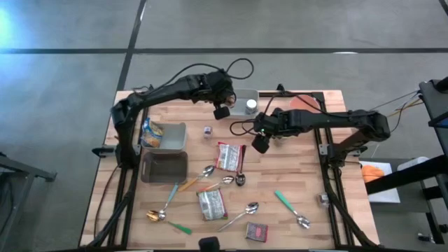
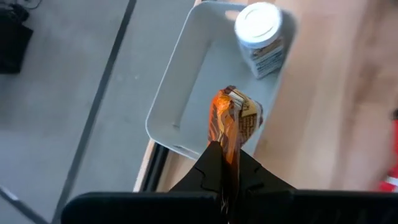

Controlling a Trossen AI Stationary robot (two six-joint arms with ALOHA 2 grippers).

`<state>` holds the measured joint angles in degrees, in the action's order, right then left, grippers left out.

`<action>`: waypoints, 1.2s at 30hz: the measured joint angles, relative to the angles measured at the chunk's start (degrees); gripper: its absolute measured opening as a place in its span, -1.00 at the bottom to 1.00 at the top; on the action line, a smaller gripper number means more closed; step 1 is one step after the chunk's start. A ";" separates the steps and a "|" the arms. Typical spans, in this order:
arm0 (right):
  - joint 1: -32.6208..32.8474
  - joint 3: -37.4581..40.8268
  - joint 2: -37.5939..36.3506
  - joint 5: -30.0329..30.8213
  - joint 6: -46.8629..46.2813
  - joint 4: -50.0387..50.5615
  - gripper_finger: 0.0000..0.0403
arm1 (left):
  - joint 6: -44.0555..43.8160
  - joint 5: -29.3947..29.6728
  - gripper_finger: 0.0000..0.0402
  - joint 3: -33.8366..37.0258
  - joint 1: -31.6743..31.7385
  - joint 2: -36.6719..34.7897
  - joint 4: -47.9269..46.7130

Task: Pick & Place Food Item
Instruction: Put the orange spice bag into the top gray bin

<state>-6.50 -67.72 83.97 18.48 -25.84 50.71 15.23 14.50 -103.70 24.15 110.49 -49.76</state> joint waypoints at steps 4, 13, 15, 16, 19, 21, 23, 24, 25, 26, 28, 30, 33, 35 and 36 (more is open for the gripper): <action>0.19 2.18 -2.14 0.12 -2.55 -0.30 0.33 | 1.41 0.87 -1.00 0.04 1.11 2.47 1.44; 0.37 8.80 -6.13 -0.26 -4.27 -5.14 0.33 | 6.60 1.18 -1.00 0.04 2.09 6.85 5.22; 0.39 10.52 -6.77 -0.31 -4.26 -6.90 0.33 | 7.39 1.16 -1.00 0.04 2.09 7.56 5.60; 0.39 11.26 -6.99 -0.33 -4.26 -7.78 0.33 | 7.60 1.19 -1.00 0.04 2.09 7.99 5.59; 0.39 13.09 -7.67 -0.53 -4.27 -9.71 0.33 | 8.22 1.23 -1.00 0.07 2.21 8.82 5.29; 0.39 14.00 -8.08 -0.75 -4.50 -10.91 0.33 | 8.27 1.35 -1.00 0.07 2.26 8.97 4.75; 0.39 14.54 -8.26 -0.87 -5.59 -11.02 0.33 | 8.37 1.40 -1.00 0.07 2.26 8.97 3.28; 0.39 14.68 -8.39 -0.91 -6.16 -11.05 0.33 | 8.36 1.39 -1.00 0.07 2.26 8.97 2.75; 0.39 14.78 -8.53 -0.93 -6.51 -10.98 0.33 | 8.36 1.37 -1.00 0.07 2.26 8.97 2.23; 0.39 14.79 -8.59 -0.93 -6.63 -11.04 0.33 | 8.36 1.38 -1.00 0.07 2.26 8.97 1.51; 0.50 14.72 -8.59 -0.92 -6.75 -11.22 0.33 | 8.35 1.33 -1.00 0.07 2.24 8.97 -0.06; 0.66 14.61 -8.53 -0.92 -6.77 -11.28 0.33 | 8.06 1.12 -1.00 0.07 2.24 8.97 -1.79; 0.96 14.42 -8.46 -0.92 -6.74 -11.99 0.33 | 7.34 0.67 -1.00 0.07 2.24 8.97 -3.48; 1.32 14.42 -8.46 -0.90 -6.76 -12.55 0.33 | 7.26 0.51 -1.00 0.07 2.24 8.97 -4.18; 1.40 14.38 -8.49 -0.90 -6.76 -12.58 0.33 | 6.96 0.50 -1.00 0.07 2.24 8.97 -4.51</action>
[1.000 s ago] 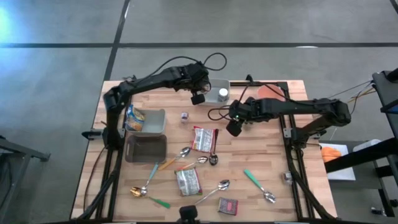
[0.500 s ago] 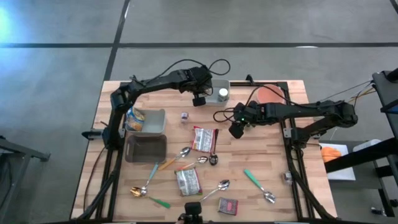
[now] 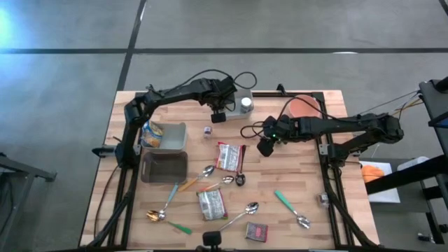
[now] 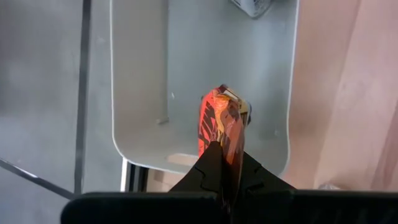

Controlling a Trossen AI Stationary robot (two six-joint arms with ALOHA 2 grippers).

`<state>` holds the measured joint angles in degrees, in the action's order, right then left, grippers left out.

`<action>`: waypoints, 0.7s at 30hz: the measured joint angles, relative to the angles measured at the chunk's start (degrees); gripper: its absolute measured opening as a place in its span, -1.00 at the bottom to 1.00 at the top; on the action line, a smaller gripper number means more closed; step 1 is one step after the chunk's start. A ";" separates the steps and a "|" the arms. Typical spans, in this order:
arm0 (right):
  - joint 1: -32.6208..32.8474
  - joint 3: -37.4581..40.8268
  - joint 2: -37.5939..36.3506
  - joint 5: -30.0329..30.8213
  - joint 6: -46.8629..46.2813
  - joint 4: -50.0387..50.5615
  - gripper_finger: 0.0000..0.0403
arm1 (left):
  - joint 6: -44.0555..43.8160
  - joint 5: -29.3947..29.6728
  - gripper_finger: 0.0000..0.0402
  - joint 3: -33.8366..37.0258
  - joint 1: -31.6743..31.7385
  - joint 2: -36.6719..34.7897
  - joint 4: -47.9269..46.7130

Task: Pick & Place Food Item
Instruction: Put the orange spice bag into the top gray bin

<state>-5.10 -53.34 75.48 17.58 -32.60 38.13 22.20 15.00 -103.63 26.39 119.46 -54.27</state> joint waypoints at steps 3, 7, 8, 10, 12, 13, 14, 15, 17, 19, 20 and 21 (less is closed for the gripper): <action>0.38 0.00 -0.04 -0.02 0.04 0.04 0.33 | -0.13 -0.02 -1.00 0.00 0.00 0.00 -1.10; 0.61 0.00 -0.04 -0.02 0.20 0.04 0.33 | -0.13 -0.02 -1.00 0.00 -0.04 -0.02 -2.76; 0.61 0.00 -0.04 0.00 0.20 0.06 0.33 | -0.13 -0.02 -1.00 0.00 -0.04 -0.02 -2.98; 0.61 0.00 -0.04 0.00 0.22 0.04 0.33 | 0.14 -0.02 -1.00 0.00 -0.04 -0.02 -3.39; 0.61 0.00 -0.04 0.00 0.22 0.05 0.33 | 1.09 -0.09 -1.00 0.00 -0.04 -0.08 -4.16; 0.61 0.00 -0.01 0.00 0.22 0.05 0.33 | 1.64 -0.18 -1.00 0.00 -0.04 -0.12 -4.68; 0.61 0.00 0.00 0.00 0.22 0.07 0.33 | 2.28 -0.20 -1.00 0.00 -0.04 -0.15 -5.13; 0.61 0.00 0.00 0.00 0.22 0.07 0.33 | 2.93 -0.20 -1.00 0.00 -0.04 -0.19 -5.59; 0.61 0.00 0.00 0.00 0.22 0.07 0.33 | 4.12 -0.52 -1.00 0.02 -0.04 -0.26 -6.46; 0.61 0.00 0.00 0.00 0.42 0.07 0.33 | 4.70 -1.34 -1.00 0.04 -0.04 -0.26 -6.59; 0.61 0.00 0.00 0.00 0.51 0.07 0.33 | 4.85 -1.92 -1.00 0.04 -0.04 -0.26 -6.58; 0.61 0.00 0.00 0.02 0.66 0.07 0.33 | 4.94 -2.52 -1.00 0.04 -0.04 -0.26 -6.57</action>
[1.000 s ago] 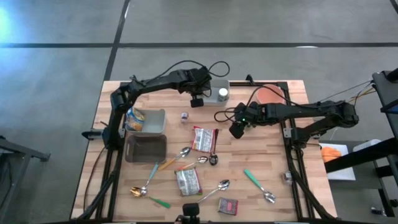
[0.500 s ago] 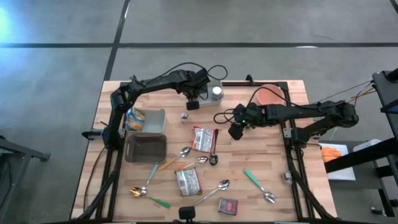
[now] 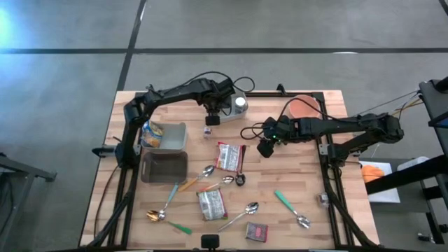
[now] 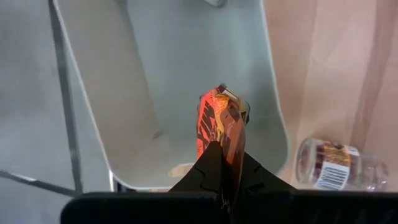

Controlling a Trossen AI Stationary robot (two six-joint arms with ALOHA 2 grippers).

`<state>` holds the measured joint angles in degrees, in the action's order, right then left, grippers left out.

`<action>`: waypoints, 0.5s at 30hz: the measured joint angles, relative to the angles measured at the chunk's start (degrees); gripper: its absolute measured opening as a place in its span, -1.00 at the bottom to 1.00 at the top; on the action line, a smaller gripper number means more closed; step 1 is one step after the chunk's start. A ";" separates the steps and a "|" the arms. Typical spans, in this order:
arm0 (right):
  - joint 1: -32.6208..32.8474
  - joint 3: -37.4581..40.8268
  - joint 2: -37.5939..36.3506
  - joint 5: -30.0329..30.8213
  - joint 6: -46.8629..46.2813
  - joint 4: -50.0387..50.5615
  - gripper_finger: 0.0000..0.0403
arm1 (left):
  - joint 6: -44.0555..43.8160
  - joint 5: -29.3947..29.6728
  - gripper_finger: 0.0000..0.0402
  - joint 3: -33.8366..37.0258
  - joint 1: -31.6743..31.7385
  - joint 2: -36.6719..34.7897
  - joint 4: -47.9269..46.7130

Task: Pick & Place Food Item
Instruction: Put the orange spice bag into the top gray bin

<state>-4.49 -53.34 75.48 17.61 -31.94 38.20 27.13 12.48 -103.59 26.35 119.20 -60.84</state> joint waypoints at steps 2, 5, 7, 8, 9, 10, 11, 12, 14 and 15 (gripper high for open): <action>0.00 0.00 0.00 0.00 0.00 0.00 0.33 | 0.14 -0.77 -1.00 0.00 0.00 -0.02 0.04; 0.00 0.00 0.00 0.02 0.11 0.00 0.33 | 1.36 -2.86 -1.00 0.00 0.00 -0.02 -0.04; 0.00 0.00 0.00 0.00 0.28 0.00 0.33 | 1.79 -4.47 -1.00 0.00 0.02 -0.02 -0.05; 0.07 0.00 0.00 0.01 0.41 0.00 0.33 | 2.22 -5.02 -1.00 0.00 0.02 -0.02 -0.11; 0.13 0.00 0.00 0.04 0.42 0.00 0.33 | 2.65 -5.56 -1.00 0.00 0.02 -0.04 -0.31; 0.18 0.00 0.00 0.06 0.42 0.00 0.33 | 2.86 -5.92 -1.00 0.00 0.02 -0.04 -0.50; 0.26 0.00 0.00 0.05 0.42 0.00 0.33 | 3.01 -6.10 -1.00 0.00 0.02 -0.06 -0.50; 0.40 0.00 0.00 0.07 0.44 0.00 0.33 | 3.11 -6.11 -1.00 0.00 0.02 -0.07 -0.49; 0.54 0.00 0.00 0.13 0.63 -0.02 0.33 | 3.11 -6.31 -1.00 0.00 0.04 -0.09 -0.51; 0.69 0.00 0.00 0.11 0.66 0.00 0.33 | 3.11 -6.53 -1.00 0.00 0.04 -0.09 -0.55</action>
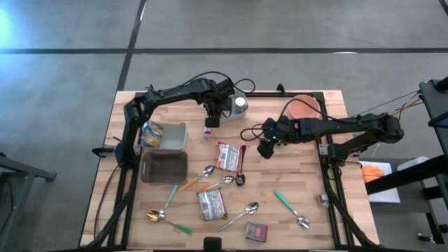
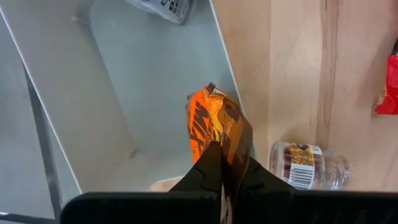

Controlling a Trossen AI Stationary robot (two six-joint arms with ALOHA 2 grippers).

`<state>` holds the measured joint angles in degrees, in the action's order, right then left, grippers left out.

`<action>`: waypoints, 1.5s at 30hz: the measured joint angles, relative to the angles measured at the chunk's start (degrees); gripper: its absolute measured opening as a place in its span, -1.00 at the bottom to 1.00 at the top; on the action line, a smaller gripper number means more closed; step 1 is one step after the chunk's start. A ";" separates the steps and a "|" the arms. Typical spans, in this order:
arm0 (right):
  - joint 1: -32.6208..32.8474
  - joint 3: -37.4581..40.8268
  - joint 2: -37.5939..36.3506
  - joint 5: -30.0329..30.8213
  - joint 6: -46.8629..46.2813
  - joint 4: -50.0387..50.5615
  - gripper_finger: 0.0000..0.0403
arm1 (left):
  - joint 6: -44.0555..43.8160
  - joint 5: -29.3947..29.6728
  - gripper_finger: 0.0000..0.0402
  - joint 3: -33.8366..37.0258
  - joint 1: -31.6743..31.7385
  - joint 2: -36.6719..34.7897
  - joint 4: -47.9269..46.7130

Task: Pick & Place Food Item
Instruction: Put the orange spice bag into the top gray bin

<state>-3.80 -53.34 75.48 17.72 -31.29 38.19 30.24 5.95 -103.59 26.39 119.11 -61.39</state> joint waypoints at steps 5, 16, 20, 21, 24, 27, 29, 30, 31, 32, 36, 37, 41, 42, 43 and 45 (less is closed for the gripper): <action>0.29 0.00 0.01 0.03 -0.02 -0.02 0.33 | -0.02 -0.63 -1.00 0.43 0.00 -0.02 -0.08; 0.58 0.07 0.02 0.28 -0.04 -0.15 0.33 | 0.90 -0.65 -1.00 2.63 0.00 -0.02 2.15; 0.59 0.08 0.02 0.30 -0.04 -0.23 0.33 | 0.92 -0.65 -1.00 2.73 0.00 0.02 2.25; 0.58 0.09 0.02 0.31 -0.04 -0.22 0.33 | 0.92 -0.65 -1.00 2.73 0.00 0.05 2.30; 0.58 0.11 0.02 0.31 -0.04 -0.26 0.33 | 0.90 -0.85 -1.00 2.73 0.00 0.11 2.32; 0.60 0.11 0.02 0.31 -0.04 -0.30 0.33 | 0.92 -1.37 -1.00 2.79 0.00 0.11 2.47; 0.68 0.11 0.02 0.33 -0.04 -0.32 0.33 | 0.88 -1.51 -1.00 2.80 0.00 0.15 2.45; 0.80 0.11 0.02 0.33 -0.04 -0.36 0.33 | 0.87 -1.51 -1.00 2.83 0.00 0.15 2.41; 0.84 0.11 0.02 0.33 -0.04 -0.42 0.33 | 0.87 -1.53 -1.00 3.12 -0.02 0.15 2.49; 0.92 0.11 0.02 0.33 -0.04 -0.43 0.33 | 0.87 -1.55 -1.00 3.53 -0.02 0.15 2.47; 1.24 0.11 0.02 0.35 -0.09 -0.46 0.33 | 0.89 -1.52 -1.00 5.69 -0.06 0.15 2.45; 1.34 0.11 0.02 0.35 -0.07 -0.46 0.33 | 0.88 -1.50 -1.00 6.04 -0.09 0.15 2.63; 1.43 0.11 0.02 0.35 -0.07 -0.51 0.33 | 0.03 -1.18 -1.00 6.38 -0.04 0.15 3.00; 1.43 0.11 0.02 0.35 -0.07 -0.56 0.33 | 0.00 -1.07 -1.00 6.38 -0.04 0.15 3.22; 1.43 0.11 0.02 0.35 -0.07 -0.66 0.33 | 0.00 -1.09 -1.00 6.38 -0.04 0.15 3.36; 1.43 0.11 0.02 0.35 -0.07 -0.70 0.33 | 0.00 -1.07 -1.00 6.38 -0.05 0.18 3.43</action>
<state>-2.37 -53.23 75.50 18.06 -31.35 37.49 30.24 4.88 -97.21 26.34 119.29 -57.96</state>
